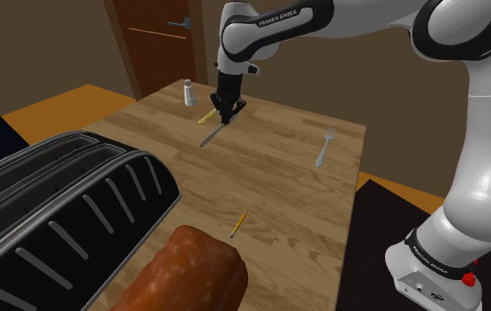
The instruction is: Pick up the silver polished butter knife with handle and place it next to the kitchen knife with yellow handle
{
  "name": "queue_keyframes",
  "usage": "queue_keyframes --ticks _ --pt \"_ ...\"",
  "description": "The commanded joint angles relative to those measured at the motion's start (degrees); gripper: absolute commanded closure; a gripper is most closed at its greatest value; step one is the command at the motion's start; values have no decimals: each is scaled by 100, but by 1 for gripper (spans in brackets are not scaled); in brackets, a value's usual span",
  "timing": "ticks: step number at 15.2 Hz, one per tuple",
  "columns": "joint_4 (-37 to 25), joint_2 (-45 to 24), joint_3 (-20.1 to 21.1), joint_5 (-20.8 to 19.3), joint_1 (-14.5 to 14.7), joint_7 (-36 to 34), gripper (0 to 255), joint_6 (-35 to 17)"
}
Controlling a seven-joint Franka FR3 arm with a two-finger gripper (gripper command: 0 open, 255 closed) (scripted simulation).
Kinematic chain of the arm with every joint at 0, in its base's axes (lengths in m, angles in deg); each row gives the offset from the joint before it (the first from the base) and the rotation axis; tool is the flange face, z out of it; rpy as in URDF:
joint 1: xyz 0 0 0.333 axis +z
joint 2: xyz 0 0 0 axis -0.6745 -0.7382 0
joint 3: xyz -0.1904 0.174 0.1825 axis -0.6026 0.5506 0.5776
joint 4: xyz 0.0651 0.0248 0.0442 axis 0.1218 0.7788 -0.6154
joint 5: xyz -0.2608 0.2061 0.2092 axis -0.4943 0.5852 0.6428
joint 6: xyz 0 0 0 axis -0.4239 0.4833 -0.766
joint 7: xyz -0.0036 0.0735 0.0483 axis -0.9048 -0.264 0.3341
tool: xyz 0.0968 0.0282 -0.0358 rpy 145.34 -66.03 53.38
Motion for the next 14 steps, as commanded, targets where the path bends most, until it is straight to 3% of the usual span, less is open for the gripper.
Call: queue_keyframes --ticks 1,11,12,14 --pt "125 -28 -10 -10 -8 13 255 -151" --pt "240 -111 -33 -43 2 19 255 -342" --pt "240 -111 -33 -43 2 19 0 -342" --pt "240 -111 -33 -43 2 19 0 -342"
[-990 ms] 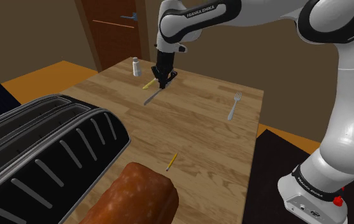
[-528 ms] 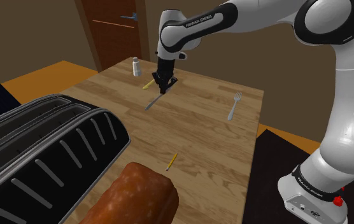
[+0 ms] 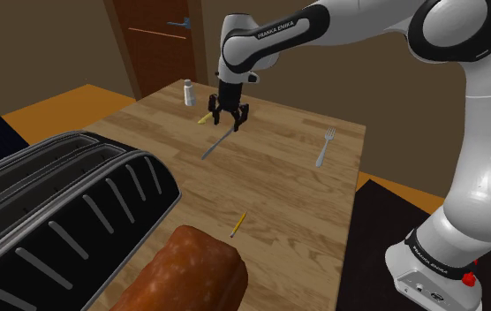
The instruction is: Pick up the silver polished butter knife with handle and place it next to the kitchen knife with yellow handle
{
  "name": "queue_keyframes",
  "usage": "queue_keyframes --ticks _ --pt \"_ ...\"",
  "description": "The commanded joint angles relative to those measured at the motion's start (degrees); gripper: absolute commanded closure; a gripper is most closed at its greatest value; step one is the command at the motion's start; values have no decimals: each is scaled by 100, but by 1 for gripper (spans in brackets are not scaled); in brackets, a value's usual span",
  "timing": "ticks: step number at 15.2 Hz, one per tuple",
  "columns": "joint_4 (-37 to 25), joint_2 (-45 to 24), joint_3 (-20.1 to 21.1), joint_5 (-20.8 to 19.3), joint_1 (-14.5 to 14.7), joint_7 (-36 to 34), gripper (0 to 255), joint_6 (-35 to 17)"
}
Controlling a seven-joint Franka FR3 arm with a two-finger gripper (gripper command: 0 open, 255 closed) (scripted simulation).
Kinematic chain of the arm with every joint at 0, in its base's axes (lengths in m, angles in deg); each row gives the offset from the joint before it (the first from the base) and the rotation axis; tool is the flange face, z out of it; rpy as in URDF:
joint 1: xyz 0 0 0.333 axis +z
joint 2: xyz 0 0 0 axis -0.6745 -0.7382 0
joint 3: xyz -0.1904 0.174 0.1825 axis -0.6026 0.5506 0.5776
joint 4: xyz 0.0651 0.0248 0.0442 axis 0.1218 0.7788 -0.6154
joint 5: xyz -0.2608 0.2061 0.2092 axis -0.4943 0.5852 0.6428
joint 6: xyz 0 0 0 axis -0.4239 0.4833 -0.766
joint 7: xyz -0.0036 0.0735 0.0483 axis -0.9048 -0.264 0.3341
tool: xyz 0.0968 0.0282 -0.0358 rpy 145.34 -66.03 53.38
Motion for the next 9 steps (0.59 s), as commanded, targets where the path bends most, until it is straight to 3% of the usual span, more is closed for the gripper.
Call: queue_keyframes --ticks 1,9 --pt "0 0 0 0 0 0 0 0" --pt "-402 229 46 98 -85 59 0 621"
